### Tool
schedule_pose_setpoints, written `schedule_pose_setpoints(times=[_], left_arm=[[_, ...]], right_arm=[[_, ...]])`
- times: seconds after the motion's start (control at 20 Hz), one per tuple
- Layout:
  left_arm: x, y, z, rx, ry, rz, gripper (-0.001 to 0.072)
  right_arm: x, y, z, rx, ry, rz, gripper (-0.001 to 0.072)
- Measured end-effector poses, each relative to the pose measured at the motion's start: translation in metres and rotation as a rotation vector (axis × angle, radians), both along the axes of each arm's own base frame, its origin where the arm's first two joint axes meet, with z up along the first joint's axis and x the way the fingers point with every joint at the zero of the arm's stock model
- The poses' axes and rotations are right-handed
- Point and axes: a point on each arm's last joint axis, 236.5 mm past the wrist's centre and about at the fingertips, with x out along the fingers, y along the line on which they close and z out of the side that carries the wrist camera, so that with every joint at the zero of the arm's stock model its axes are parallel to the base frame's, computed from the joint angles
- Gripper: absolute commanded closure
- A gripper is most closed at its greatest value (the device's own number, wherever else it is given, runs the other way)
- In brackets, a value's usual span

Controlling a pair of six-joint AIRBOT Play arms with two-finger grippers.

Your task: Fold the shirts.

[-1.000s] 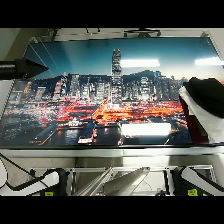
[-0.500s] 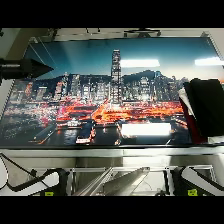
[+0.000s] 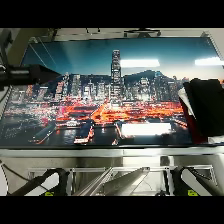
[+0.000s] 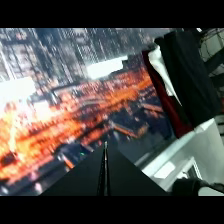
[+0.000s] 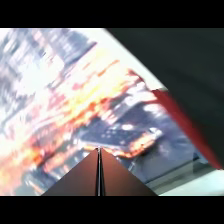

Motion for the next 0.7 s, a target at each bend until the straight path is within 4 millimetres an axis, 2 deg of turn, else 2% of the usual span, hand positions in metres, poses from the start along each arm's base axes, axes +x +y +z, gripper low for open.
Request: schedule_pose_setpoints(times=[0.1,0.2,0.3,0.45,0.55,0.7], left_arm=[[-0.03,-0.018,-0.032,-0.007,0.058,-0.019,0.0686],[-0.063,-0.033,-0.07,-0.004,0.118,-0.034,0.0685],[-0.094,-0.043,-0.108,0.012,0.174,-0.042,0.0685],[-0.124,-0.05,-0.143,0.025,0.214,-0.036,0.0685],[-0.134,-0.051,-0.153,0.031,0.22,-0.032,0.0686],[-0.141,-0.052,-0.156,0.036,0.205,-0.025,0.0686]], right_arm=[[-0.014,0.05,-0.02,0.007,-0.018,0.133,0.0696],[-0.039,0.102,-0.054,0.014,-0.012,0.288,0.0696],[-0.064,0.143,-0.087,0.021,-0.018,0.419,0.0696],[-0.081,0.176,-0.115,0.025,-0.048,0.525,0.0695],[-0.085,0.187,-0.122,0.037,-0.068,0.555,0.0695],[-0.09,0.198,-0.126,0.065,-0.077,0.571,0.0695]])
